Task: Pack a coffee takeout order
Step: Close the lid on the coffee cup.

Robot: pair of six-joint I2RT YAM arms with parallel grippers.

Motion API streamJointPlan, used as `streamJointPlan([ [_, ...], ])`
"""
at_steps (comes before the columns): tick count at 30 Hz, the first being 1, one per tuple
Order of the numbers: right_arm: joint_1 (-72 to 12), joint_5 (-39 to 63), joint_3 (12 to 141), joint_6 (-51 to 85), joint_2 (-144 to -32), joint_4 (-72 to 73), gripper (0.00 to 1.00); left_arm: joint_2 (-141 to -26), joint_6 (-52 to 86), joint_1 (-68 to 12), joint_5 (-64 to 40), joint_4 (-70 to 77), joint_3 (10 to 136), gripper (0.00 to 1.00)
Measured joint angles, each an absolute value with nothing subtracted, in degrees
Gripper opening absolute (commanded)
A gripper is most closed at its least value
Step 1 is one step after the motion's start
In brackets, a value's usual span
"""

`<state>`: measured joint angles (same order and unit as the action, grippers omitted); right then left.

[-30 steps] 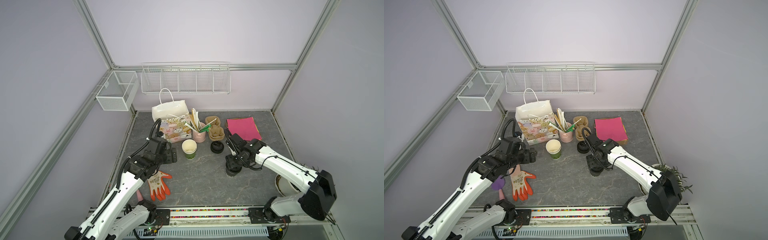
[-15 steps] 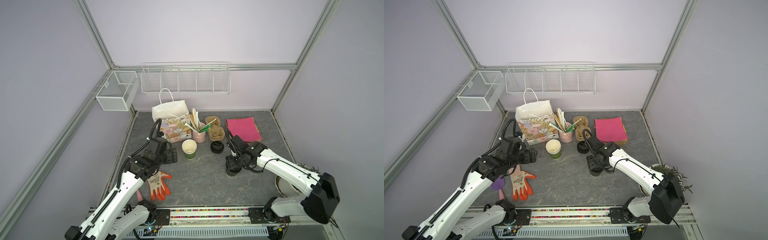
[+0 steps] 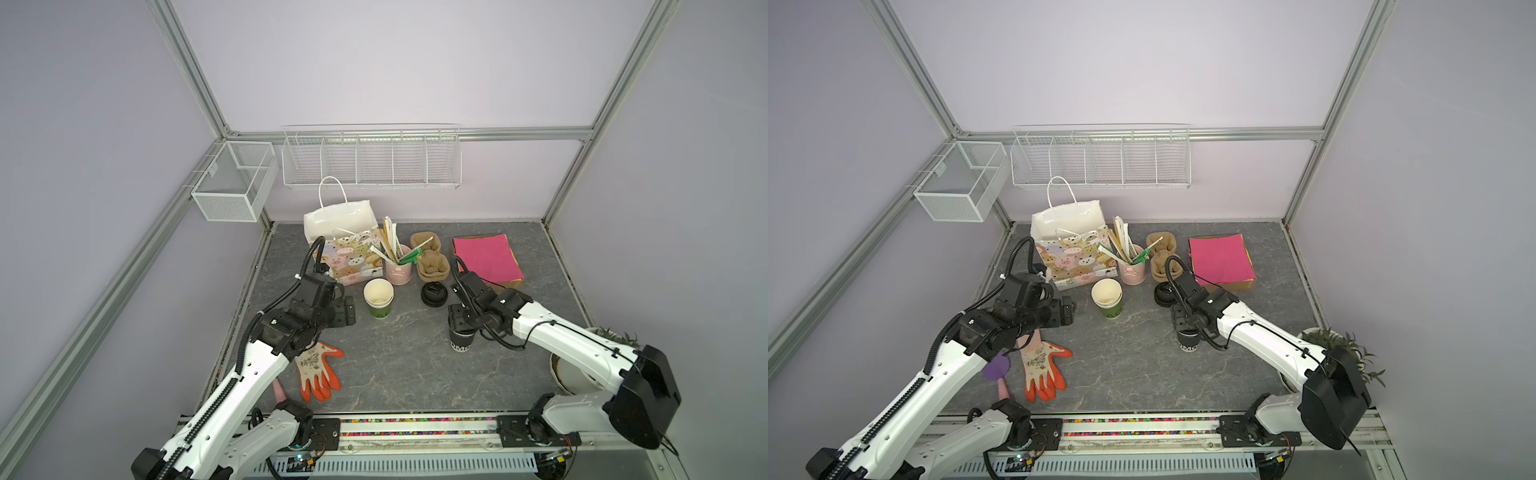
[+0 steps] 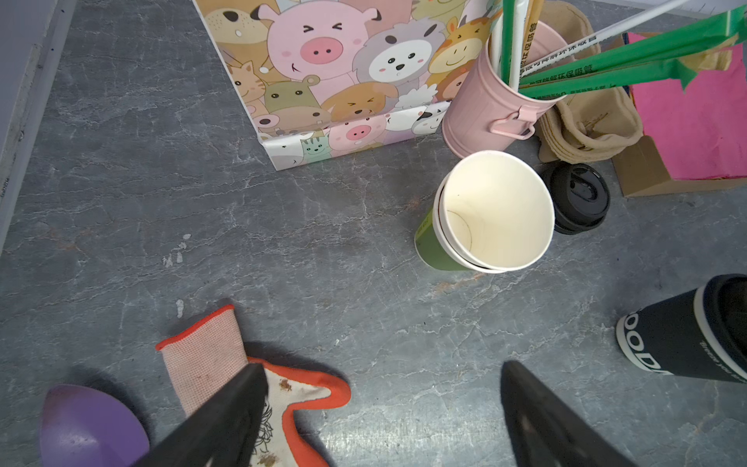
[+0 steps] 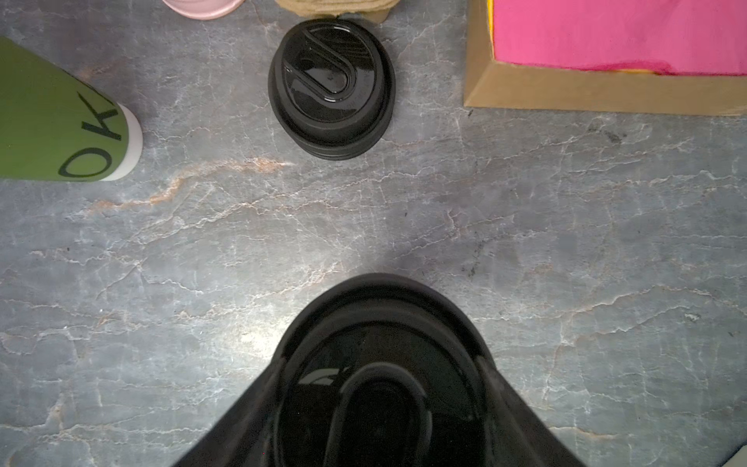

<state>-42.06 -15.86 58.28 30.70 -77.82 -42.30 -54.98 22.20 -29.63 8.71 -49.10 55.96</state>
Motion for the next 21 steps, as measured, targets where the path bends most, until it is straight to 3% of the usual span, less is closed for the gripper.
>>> streamJointPlan([
  [21,-46.68,-16.19,53.78,34.7,-71.26,-45.12,0.75,-55.09,22.2,-29.63,8.47,-49.1,55.96,0.91],
])
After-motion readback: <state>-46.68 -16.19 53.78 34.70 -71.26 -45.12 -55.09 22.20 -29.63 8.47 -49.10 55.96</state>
